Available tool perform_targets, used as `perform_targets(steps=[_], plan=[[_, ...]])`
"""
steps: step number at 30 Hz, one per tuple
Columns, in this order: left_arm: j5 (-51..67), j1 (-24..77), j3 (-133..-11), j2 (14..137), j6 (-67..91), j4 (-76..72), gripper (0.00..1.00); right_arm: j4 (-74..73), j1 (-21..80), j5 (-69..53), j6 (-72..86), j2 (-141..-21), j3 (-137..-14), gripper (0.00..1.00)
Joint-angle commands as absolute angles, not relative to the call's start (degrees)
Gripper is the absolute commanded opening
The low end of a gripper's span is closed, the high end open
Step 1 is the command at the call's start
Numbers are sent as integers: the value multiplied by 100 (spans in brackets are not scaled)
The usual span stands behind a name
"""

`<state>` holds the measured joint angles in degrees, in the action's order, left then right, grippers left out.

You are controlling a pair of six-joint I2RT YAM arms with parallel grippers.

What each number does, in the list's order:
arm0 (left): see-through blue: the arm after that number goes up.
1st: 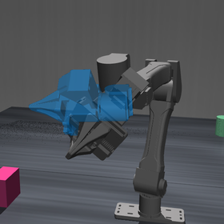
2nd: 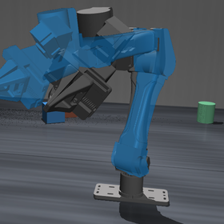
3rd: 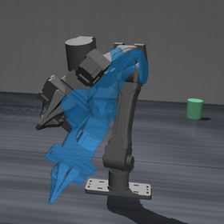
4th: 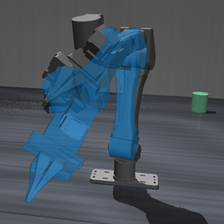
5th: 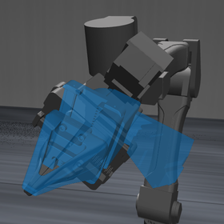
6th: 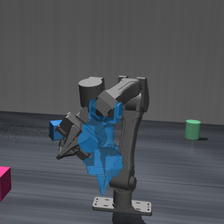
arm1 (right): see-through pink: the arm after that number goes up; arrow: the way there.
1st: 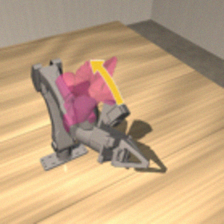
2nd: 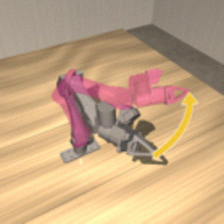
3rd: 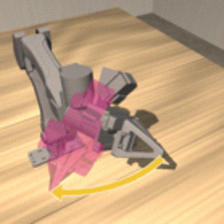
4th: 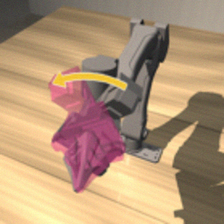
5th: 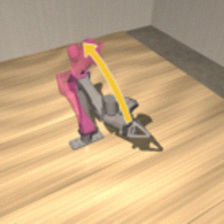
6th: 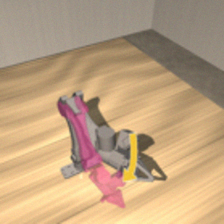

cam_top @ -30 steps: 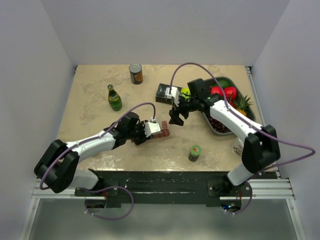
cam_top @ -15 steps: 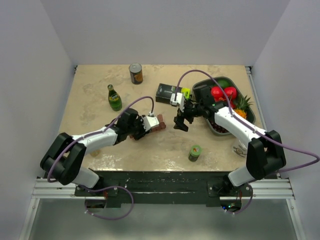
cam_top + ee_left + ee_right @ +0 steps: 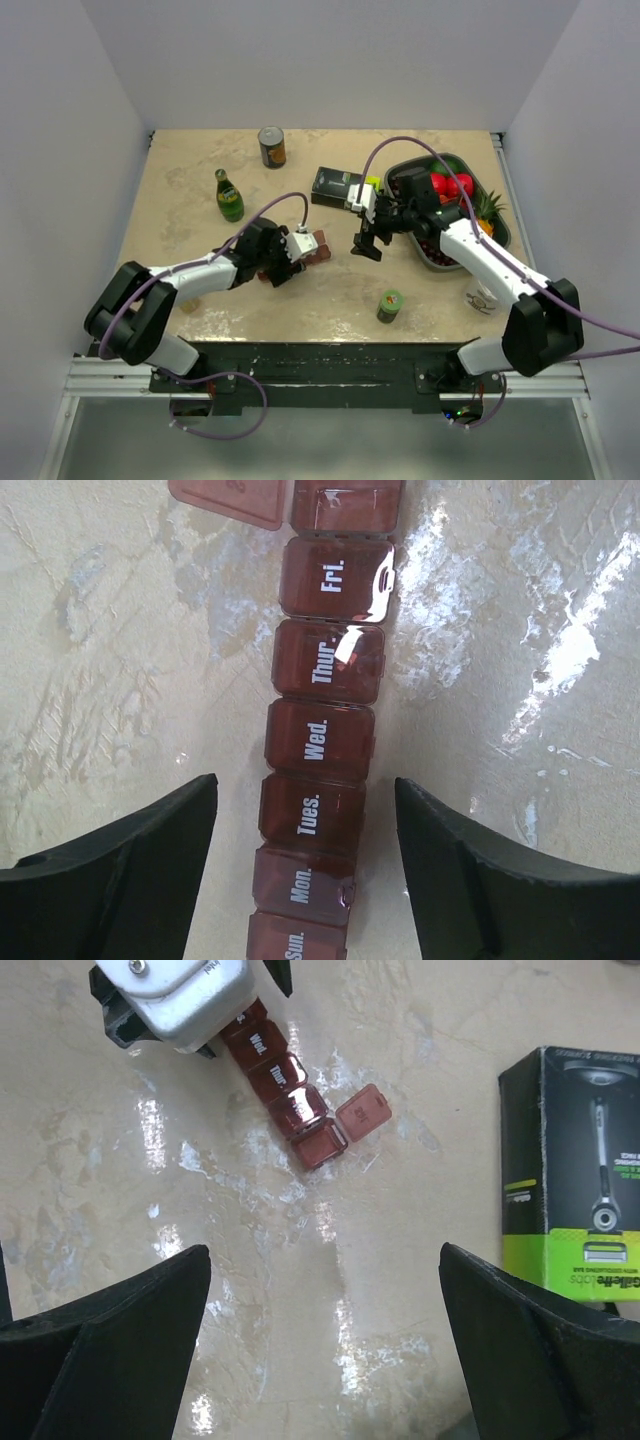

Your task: Sort the pills into containers

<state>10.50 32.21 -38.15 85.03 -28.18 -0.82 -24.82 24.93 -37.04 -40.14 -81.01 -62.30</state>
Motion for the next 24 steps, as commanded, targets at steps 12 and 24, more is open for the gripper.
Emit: perform_targets(steps=[12, 24], plan=[[1125, 3190, -3683, 5988, -2013, -588, 90, -4042, 2452, -3067, -3518, -7514, -7329, 99], [1221, 3173, -3094, 4114, -976, -1239, 100, -4650, 2461, -3692, -4060, -7709, -7305, 99]])
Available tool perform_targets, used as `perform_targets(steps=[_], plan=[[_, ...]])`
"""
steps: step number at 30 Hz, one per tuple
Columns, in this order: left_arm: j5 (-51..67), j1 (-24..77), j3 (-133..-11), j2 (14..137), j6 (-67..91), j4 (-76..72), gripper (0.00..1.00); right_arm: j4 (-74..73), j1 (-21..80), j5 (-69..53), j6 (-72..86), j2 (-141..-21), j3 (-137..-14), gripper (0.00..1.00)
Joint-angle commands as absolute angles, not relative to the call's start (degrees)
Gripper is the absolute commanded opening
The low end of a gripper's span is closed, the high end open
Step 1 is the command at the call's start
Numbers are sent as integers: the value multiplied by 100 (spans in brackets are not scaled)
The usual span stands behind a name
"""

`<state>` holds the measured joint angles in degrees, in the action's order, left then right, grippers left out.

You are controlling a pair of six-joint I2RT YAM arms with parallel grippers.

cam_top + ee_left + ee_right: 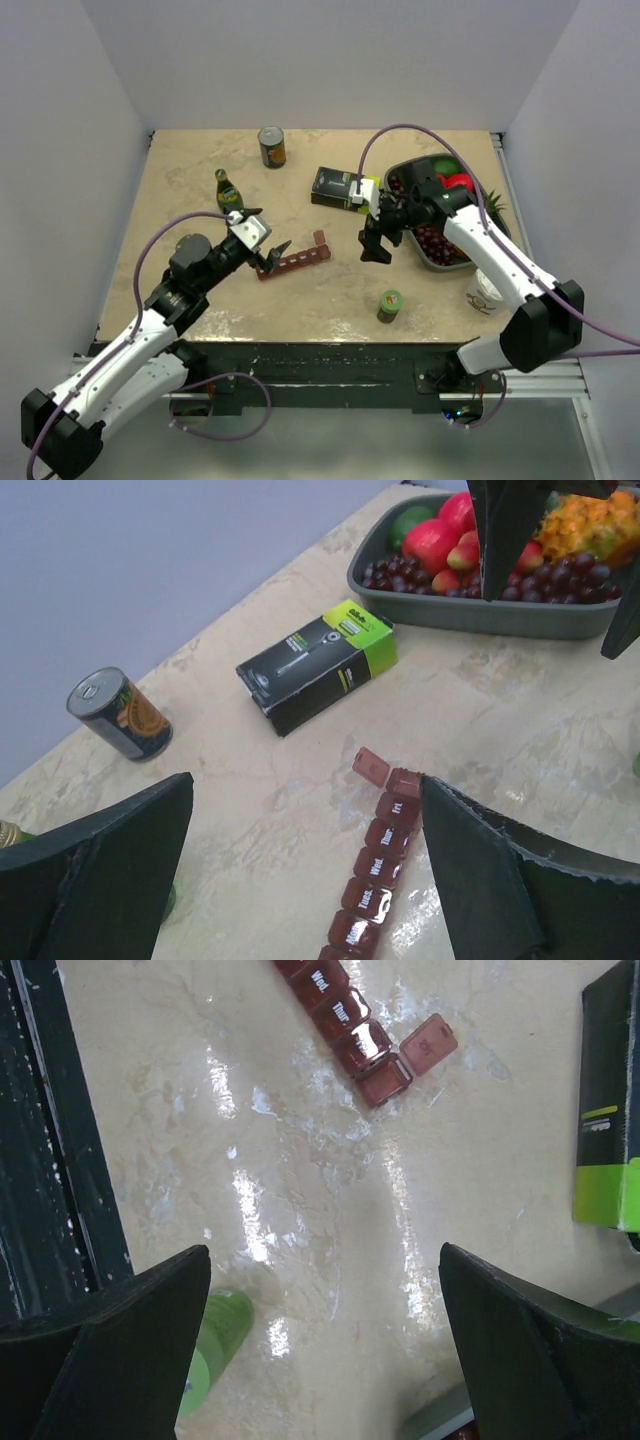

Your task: Sort the pills into containers

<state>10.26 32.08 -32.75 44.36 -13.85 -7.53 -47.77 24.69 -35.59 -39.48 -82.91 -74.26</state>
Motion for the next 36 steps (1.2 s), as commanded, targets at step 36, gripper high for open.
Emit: perform_targets(steps=[36], plan=[[1863, 3173, -3067, 4201, -914, -1213, 100, -5652, 3005, -2892, -7014, -6838, -5151, 93]])
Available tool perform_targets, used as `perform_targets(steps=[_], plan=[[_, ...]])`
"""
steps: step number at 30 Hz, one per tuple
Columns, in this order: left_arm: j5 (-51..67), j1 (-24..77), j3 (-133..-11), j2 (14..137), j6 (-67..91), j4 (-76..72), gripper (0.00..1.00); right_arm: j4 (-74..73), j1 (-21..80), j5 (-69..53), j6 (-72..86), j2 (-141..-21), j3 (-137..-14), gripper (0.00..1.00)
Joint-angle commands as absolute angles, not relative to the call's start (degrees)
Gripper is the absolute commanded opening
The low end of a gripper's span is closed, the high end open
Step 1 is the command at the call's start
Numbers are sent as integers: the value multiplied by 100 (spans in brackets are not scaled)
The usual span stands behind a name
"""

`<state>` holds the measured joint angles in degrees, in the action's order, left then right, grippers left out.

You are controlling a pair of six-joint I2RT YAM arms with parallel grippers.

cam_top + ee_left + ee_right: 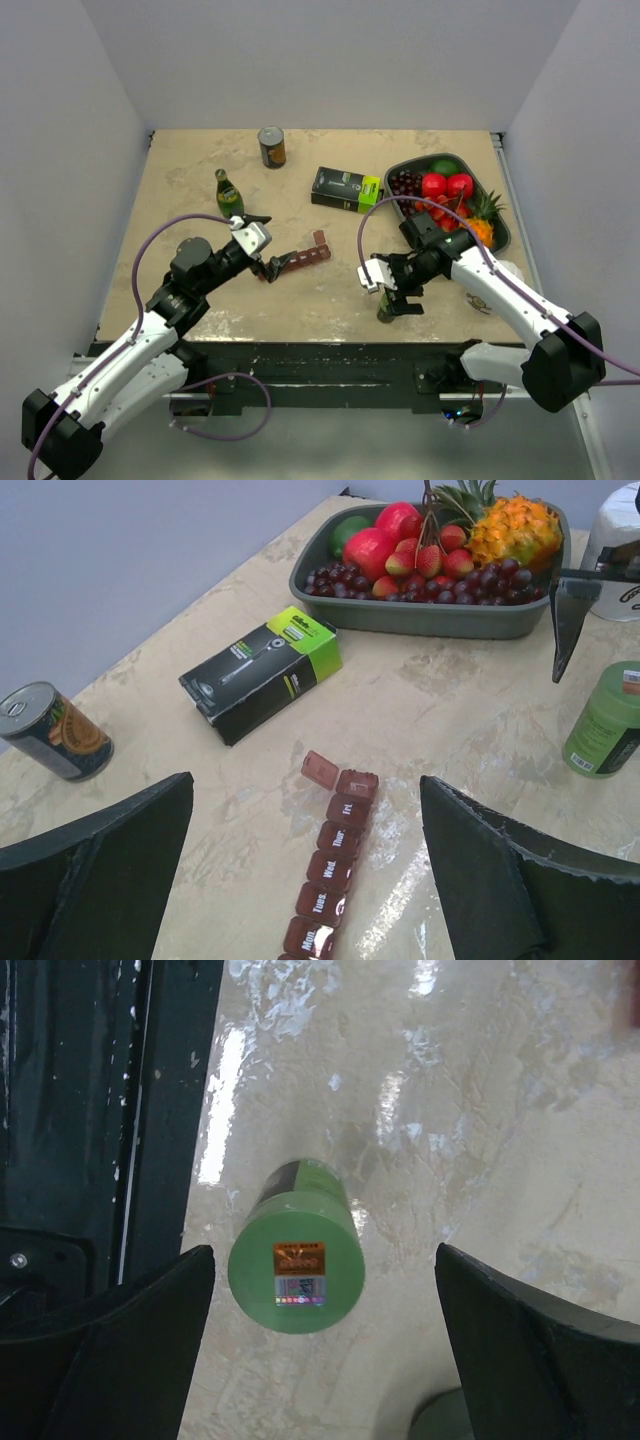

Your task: Sort the pills into containers

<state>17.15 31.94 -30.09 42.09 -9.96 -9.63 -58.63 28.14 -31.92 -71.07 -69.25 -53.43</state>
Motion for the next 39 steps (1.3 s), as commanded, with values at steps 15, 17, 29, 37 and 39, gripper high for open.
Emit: perform_targets(steps=[15, 17, 29, 37, 39], plan=[[2651, 3173, -3050, 4658, -606, -1301, 100, -5555, 3155, -3066, -6320, -6855, -5343, 28], [3039, 3182, -2989, 4754, -677, -1467, 100, -5528, 3155, -3155, -5979, -6960, -5562, 13], [2788, 4385, -2355, 5483, -1274, -3084, 97, -4913, 3023, -4816, -3351, -8419, -7655, 6], [1214, 5027, -2478, 6546, -1292, -4112, 98, -4360, 3032, -4860, -2839, -8465, -7551, 3], [977, 5115, -2566, 6705, -1248, -4175, 98, -4263, 3023, -4887, -2769, -8420, -7489, 3]])
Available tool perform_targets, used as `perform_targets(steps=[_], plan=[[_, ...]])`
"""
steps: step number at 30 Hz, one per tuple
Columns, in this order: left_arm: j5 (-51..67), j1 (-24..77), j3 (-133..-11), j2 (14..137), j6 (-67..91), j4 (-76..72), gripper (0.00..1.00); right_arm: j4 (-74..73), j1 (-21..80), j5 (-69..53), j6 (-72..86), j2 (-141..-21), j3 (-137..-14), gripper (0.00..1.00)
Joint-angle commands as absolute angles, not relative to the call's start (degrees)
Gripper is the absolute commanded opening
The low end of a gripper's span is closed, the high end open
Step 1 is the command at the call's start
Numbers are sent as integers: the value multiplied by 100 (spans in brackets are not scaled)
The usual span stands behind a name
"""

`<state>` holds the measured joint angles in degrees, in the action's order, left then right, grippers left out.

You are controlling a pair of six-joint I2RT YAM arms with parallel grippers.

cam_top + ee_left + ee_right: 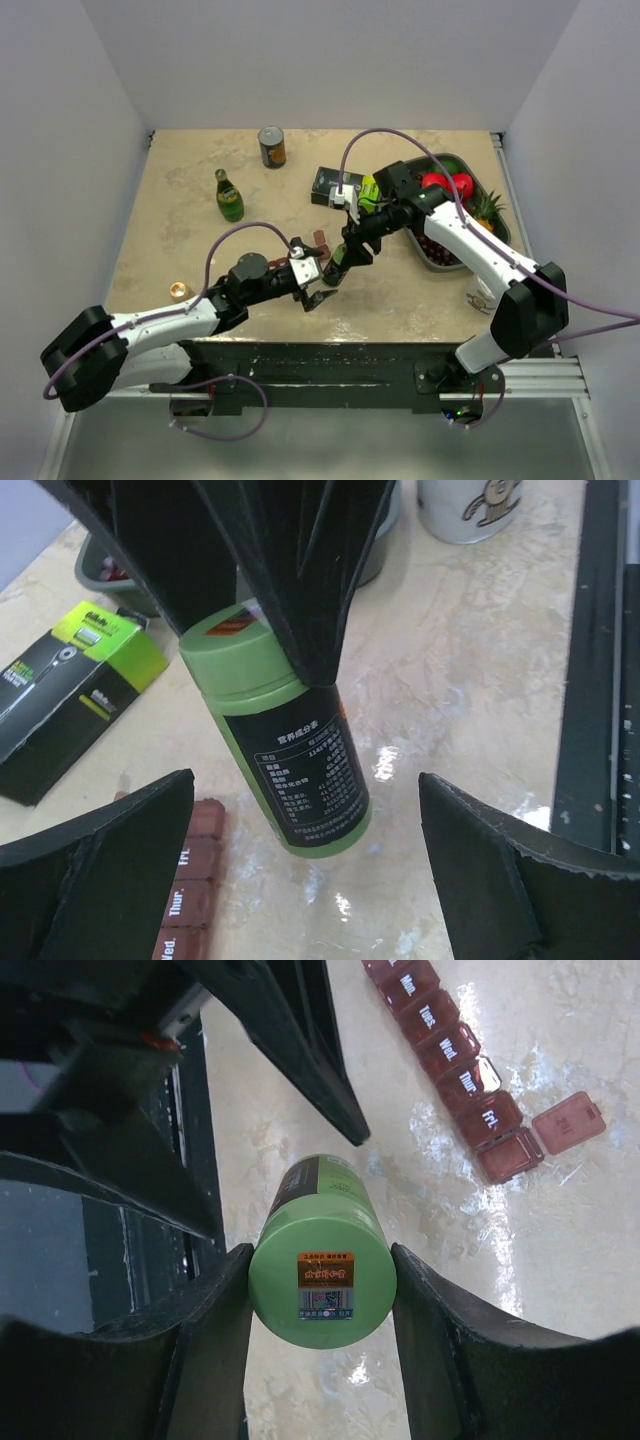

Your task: Sort the pills into containers

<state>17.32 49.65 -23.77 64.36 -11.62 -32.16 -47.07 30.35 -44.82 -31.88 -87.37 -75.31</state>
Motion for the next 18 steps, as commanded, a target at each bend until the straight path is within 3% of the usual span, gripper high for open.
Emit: perform_targets(steps=[1, 8, 14, 17, 18], plan=[[932, 5133, -2601, 6845, -1205, -4227, 97, -4237, 3032, -4887, -2742, -8385, -7445, 2], [949, 5177, -2891, 7347, -835, -4289, 78, -4105, 3032, -4992, -2637, -8402, -7365, 1], [1169, 5177, -2953, 7488, -607, -4438, 72, -4061, 3032, -5071, -2610, -8393, -7312, 0], [1318, 5177, -2997, 7602, -545, -4421, 64, -4078, 3023, -5159, -2610, -8394, -7339, 0], [1458, 5177, -2980, 7620, -536, -4421, 54, -4087, 3032, -5177, -2619, -8411, -7339, 0]])
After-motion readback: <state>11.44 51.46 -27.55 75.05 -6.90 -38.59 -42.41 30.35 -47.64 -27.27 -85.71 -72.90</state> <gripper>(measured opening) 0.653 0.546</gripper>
